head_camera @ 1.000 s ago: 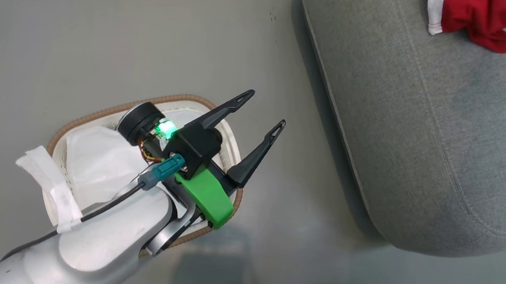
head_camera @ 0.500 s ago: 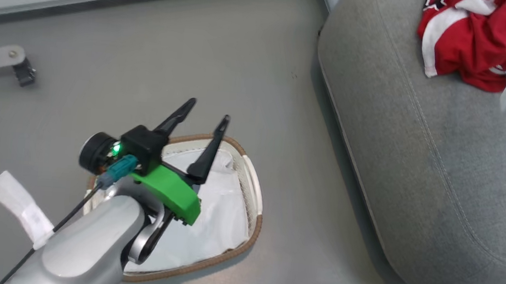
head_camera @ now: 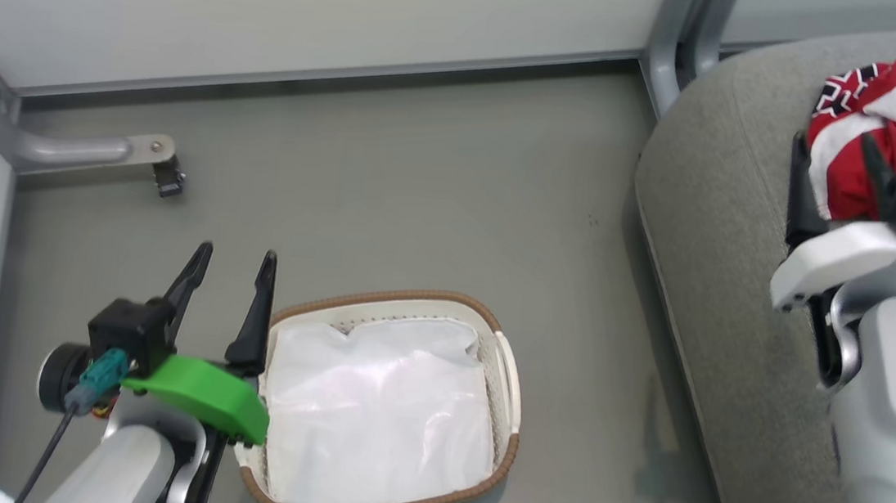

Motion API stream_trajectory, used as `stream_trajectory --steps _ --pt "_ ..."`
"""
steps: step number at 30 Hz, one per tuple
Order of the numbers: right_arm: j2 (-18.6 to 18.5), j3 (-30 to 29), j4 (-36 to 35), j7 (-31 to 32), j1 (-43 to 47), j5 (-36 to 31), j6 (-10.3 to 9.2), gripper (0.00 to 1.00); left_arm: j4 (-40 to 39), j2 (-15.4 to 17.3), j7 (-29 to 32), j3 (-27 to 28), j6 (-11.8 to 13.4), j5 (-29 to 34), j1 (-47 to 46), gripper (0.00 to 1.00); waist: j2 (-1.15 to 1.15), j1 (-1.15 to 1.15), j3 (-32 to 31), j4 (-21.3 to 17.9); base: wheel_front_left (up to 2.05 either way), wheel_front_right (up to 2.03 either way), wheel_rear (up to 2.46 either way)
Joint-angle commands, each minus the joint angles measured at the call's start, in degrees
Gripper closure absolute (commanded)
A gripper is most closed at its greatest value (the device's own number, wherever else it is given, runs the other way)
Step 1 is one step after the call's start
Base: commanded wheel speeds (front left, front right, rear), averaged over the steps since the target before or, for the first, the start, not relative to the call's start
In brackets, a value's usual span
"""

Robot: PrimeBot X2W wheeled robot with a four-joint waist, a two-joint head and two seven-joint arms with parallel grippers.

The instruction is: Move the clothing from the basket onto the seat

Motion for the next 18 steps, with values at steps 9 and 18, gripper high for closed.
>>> stream_trajectory --steps 9,18 --pt "6.35 -2.28 -12.12 -0.25 16.06 -2.83 -0.07 0.00 -0.92 -4.03 -0.01 8.54 -1.46 4.21 10.96 0.00 0.00 0.00 -5.60 5.24 0.00 0.00 0.00" --pt "7.58 -0.19 -21.50 -0.26 31.42 2.28 -0.08 0.00 -1.44 -8.51 -0.01 14.83 -2.95 8.78 16.84 0.00 0.00 0.00 -7.46 7.21 0.00 0.00 0.00"
